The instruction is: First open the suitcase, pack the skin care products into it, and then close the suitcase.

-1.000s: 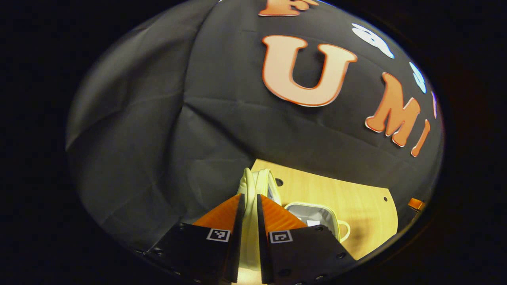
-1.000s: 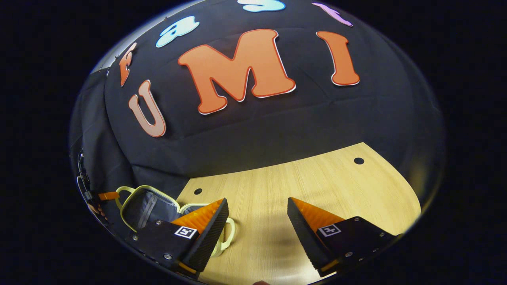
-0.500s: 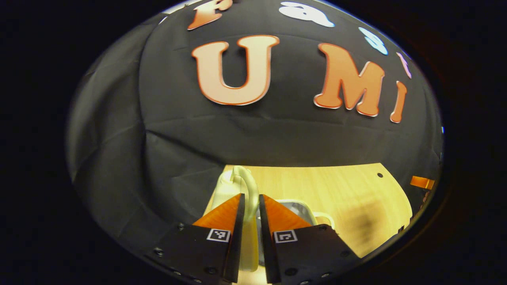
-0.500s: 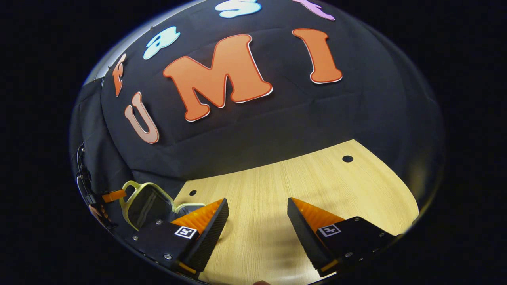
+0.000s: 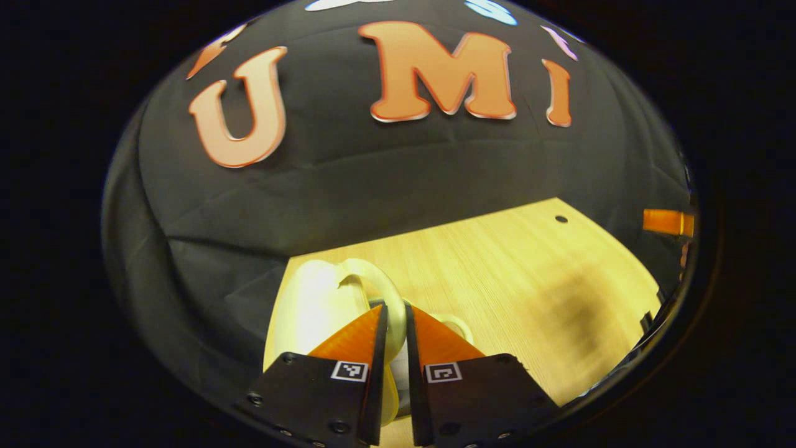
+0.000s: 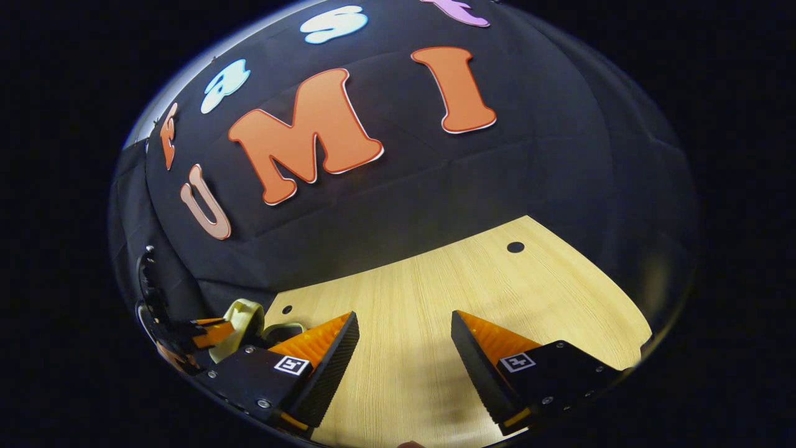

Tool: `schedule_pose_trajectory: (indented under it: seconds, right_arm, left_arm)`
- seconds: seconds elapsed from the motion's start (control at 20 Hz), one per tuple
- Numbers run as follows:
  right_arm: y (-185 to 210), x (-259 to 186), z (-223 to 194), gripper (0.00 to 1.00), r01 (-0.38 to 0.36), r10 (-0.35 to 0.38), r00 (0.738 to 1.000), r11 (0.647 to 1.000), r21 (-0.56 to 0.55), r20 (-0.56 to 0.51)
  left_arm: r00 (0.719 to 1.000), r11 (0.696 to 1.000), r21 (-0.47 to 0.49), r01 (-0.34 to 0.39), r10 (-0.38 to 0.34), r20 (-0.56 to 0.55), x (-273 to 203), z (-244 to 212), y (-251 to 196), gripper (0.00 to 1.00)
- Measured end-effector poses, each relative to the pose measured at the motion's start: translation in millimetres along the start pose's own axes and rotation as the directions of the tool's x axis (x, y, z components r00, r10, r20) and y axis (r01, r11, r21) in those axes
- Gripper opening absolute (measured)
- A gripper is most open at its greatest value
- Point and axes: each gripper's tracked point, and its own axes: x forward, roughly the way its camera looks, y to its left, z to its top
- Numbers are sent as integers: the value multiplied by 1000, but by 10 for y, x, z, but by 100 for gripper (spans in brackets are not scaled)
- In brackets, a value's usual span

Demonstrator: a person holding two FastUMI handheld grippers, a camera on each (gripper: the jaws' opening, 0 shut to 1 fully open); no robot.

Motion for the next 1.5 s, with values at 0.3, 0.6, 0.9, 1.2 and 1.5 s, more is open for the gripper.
schedule_pose_trajectory:
  seconds: [0.3,0.6,0.9,1.2,1.5]
  right_arm:
    - [-400,-128,-64,95,60,-60,998,998,14,-9]
    - [-543,-162,-196,96,84,-83,995,996,9,-45]
    - [-483,-146,-215,96,66,-67,997,998,-17,-48]
    - [-256,-314,75,96,7,2,995,996,-89,97]
    - [-54,-569,486,96,-18,75,962,976,-215,261]
  left_arm:
    - [983,989,138,59,-33,-179,672,-580,-761,20]
    - [982,832,546,-99,170,-81,1001,-654,-801,19]
    - [989,827,547,-127,149,4,864,-531,-937,40]
    - [979,957,264,-118,68,191,377,159,-1449,66]
    - [910,994,57,-90,59,411,-174,1034,-1803,77]
